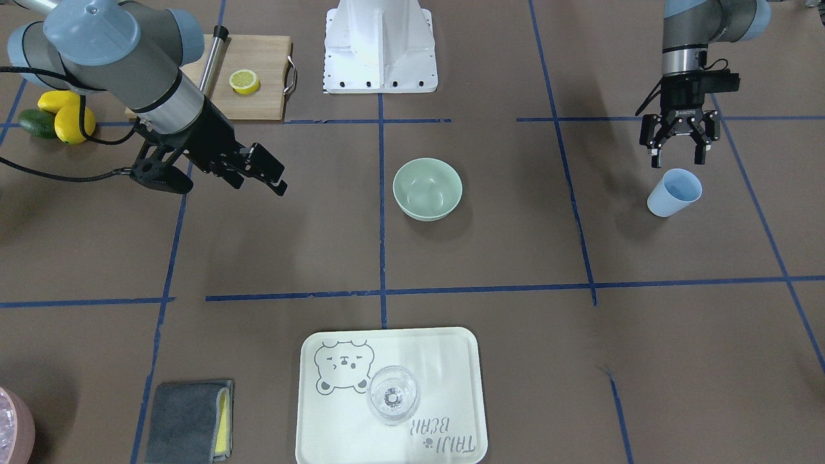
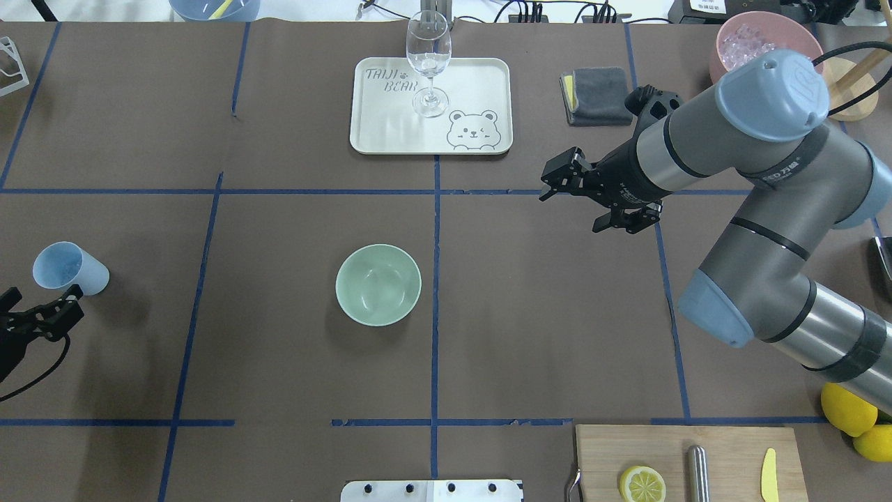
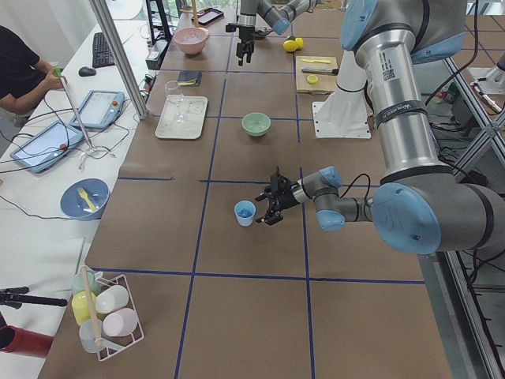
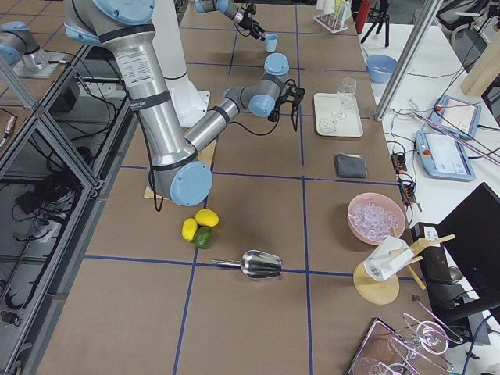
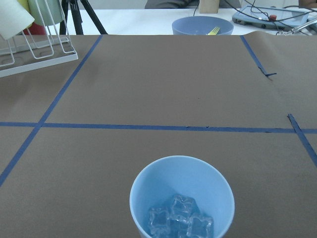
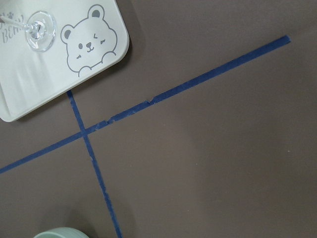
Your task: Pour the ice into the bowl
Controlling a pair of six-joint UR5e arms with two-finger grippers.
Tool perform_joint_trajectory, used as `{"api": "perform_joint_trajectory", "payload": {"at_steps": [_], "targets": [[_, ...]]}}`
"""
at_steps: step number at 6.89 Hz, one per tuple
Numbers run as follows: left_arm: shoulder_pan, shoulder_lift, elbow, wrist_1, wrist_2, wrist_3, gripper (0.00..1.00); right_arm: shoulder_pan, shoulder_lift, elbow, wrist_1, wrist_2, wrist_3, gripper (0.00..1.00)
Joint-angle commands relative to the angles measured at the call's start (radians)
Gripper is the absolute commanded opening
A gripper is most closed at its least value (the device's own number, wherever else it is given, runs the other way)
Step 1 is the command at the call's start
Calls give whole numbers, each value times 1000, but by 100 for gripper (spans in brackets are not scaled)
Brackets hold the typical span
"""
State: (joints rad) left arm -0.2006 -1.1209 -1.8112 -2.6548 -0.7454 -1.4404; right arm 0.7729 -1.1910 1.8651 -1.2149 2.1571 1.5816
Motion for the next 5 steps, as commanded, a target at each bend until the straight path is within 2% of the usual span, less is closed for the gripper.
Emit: {"api": "perform_joint_trajectory", "payload": {"at_steps": [1, 5], "targets": [[36, -31, 58, 1, 113, -5, 100, 0, -7, 2, 0, 3, 0, 100], [43, -152, 200, -8, 230, -43, 100, 0, -9, 11, 0, 1, 0, 100]]}}
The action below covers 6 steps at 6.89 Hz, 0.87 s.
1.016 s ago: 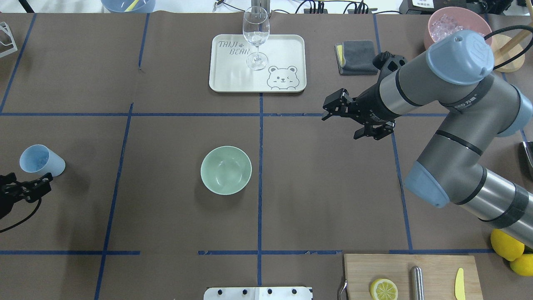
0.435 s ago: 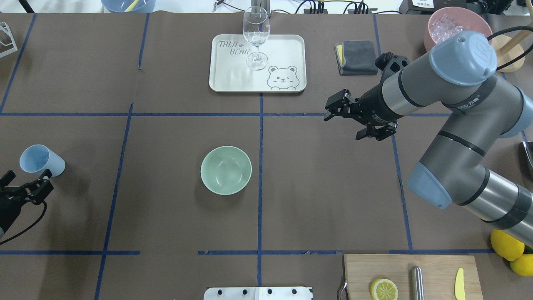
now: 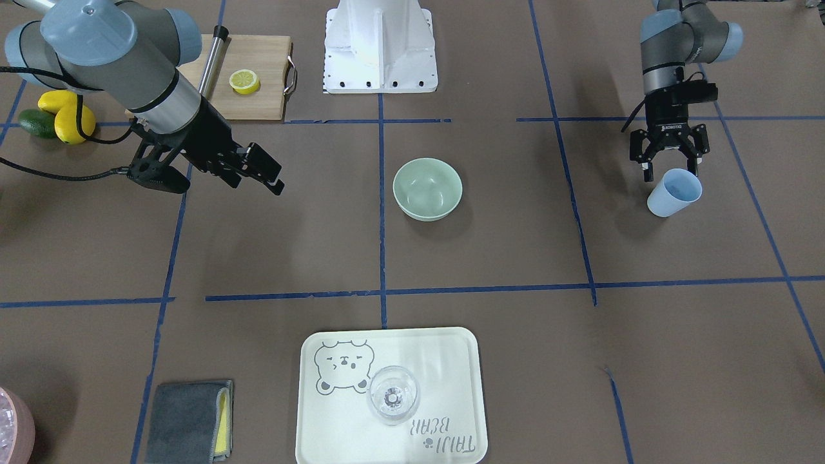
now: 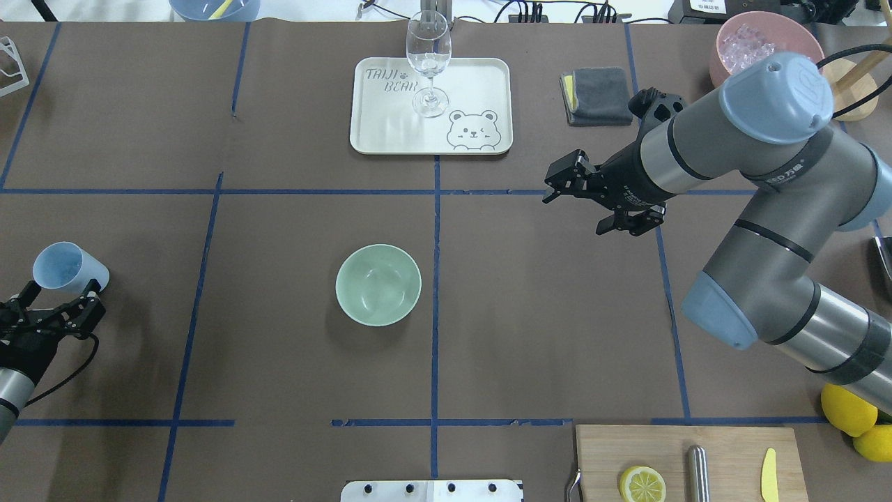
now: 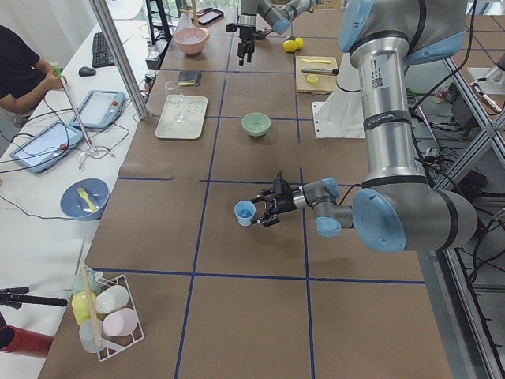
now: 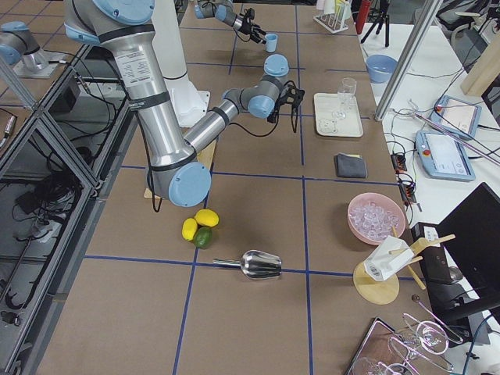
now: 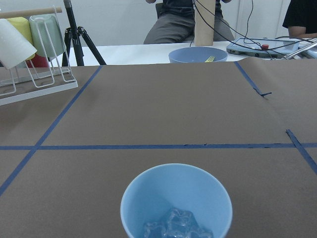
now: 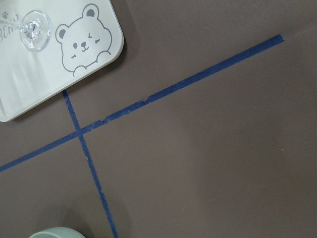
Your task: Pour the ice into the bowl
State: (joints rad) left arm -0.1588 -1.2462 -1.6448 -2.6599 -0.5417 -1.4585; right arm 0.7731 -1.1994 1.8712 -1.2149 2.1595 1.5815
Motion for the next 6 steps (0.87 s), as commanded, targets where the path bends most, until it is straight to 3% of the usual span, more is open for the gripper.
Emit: {"api": "perform_joint_trajectory", "payload": {"at_steps": [1, 3, 6], "targets": [[1, -42, 64, -6, 57, -31, 100, 0, 0, 12, 0, -1, 0, 100], [1, -113, 130, -8, 106, -33, 100, 0, 0, 14, 0, -1, 0, 100], [1, -114, 157, -8, 126, -33, 100, 0, 0, 16, 0, -3, 0, 100]]}}
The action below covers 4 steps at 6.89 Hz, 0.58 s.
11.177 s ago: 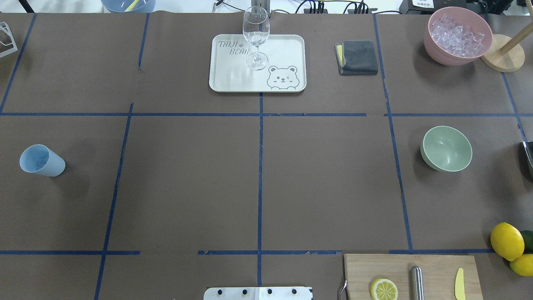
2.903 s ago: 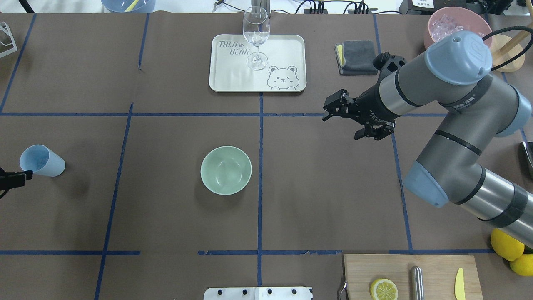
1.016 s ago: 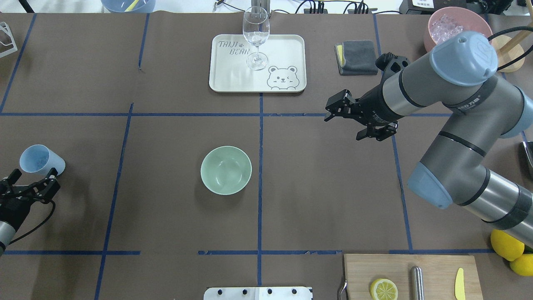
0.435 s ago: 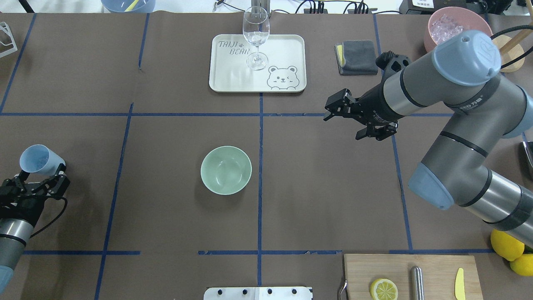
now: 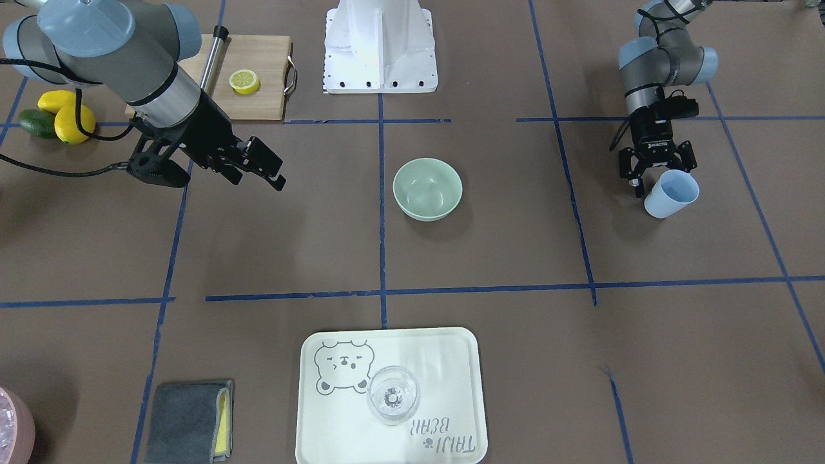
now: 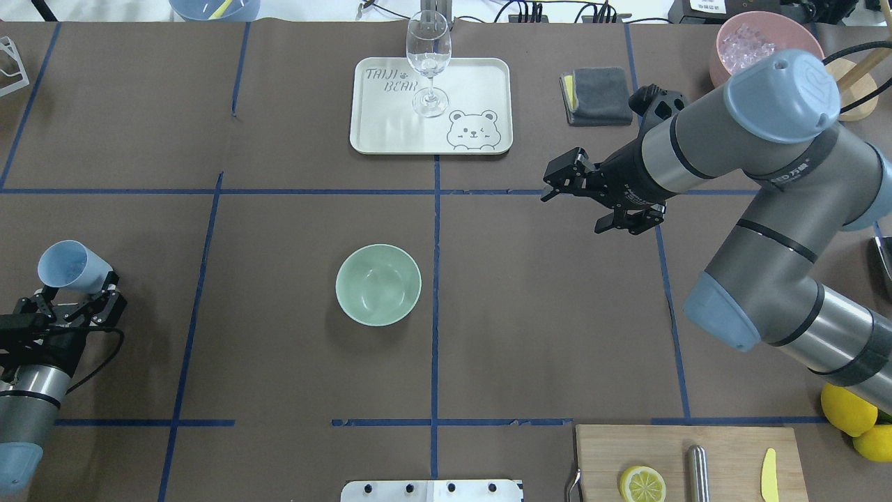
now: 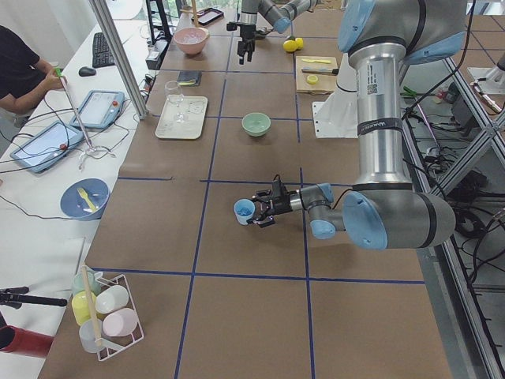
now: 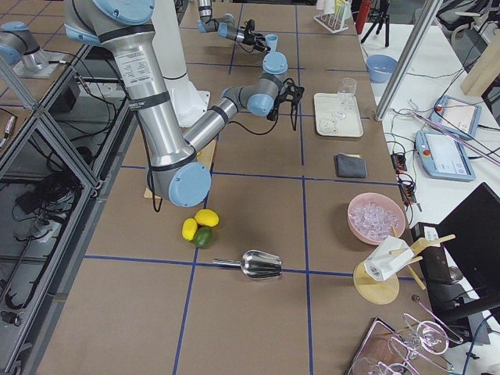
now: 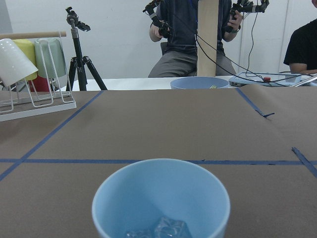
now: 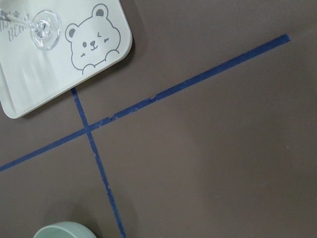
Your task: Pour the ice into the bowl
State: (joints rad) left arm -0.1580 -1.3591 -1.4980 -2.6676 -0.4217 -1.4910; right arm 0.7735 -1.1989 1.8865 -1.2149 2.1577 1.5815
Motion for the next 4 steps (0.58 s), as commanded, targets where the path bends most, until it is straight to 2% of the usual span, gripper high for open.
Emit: {"api": "perform_joint_trajectory", "payload": {"at_steps": [1, 4], "targets": [[0, -9, 10, 1, 4, 1, 100, 0, 1, -1, 0, -1, 0, 100], [-8, -23, 24, 1, -3, -2, 100, 0, -1, -1, 0, -2, 0, 100]]}}
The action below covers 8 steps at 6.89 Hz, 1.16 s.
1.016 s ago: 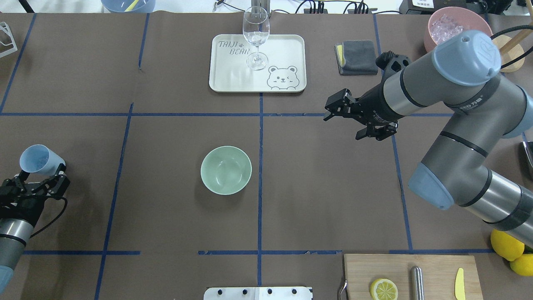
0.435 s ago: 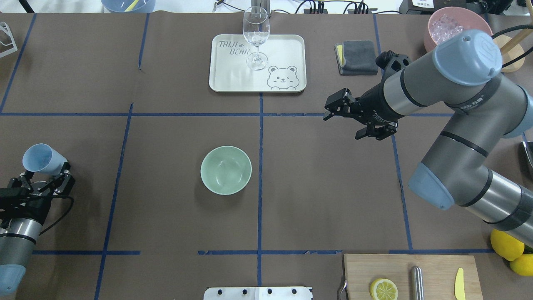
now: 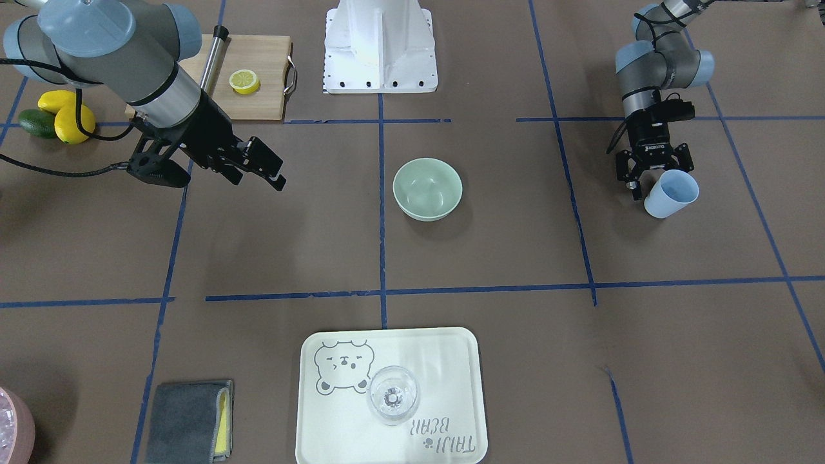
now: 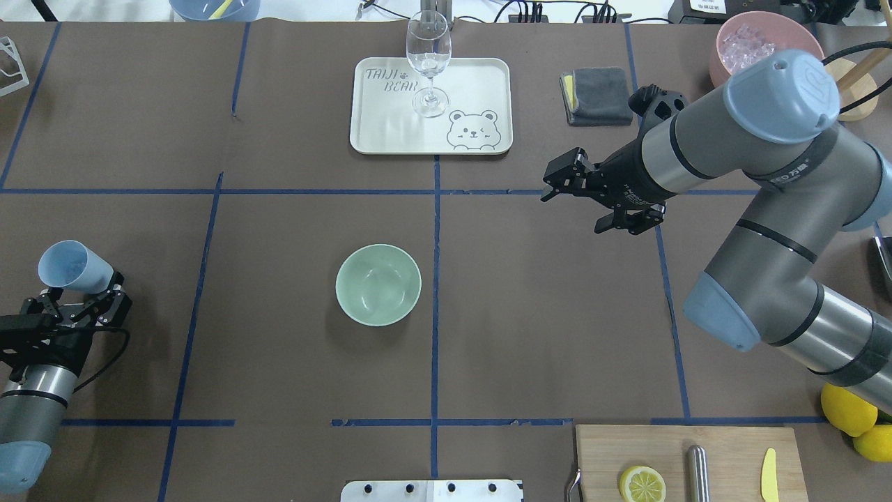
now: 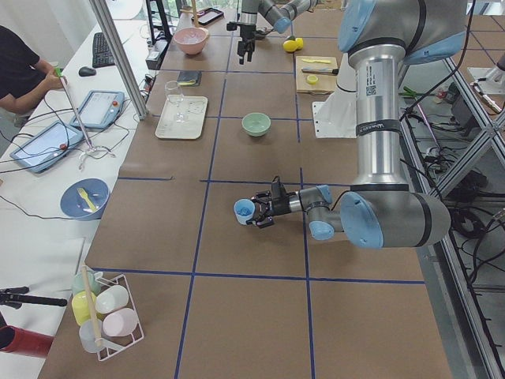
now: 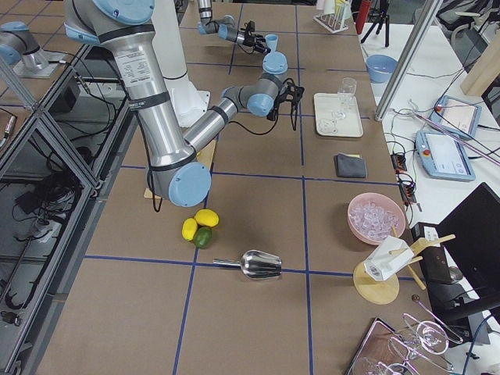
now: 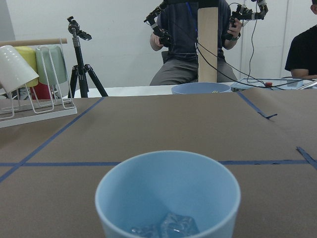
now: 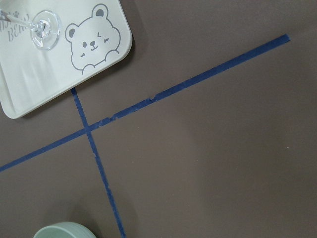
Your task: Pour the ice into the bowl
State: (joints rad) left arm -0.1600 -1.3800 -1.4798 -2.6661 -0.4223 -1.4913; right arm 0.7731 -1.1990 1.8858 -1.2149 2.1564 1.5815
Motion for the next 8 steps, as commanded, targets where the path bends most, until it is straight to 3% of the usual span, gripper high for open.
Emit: {"api": "perform_joint_trajectory", "payload": {"at_steps": [1, 8], "targets": [[-15, -2, 6, 2, -6, 0, 100, 0, 1, -1, 0, -1, 0, 100], [-64, -39, 47, 5, -50, -1, 98, -2, 2, -2, 0, -1, 0, 100]]}}
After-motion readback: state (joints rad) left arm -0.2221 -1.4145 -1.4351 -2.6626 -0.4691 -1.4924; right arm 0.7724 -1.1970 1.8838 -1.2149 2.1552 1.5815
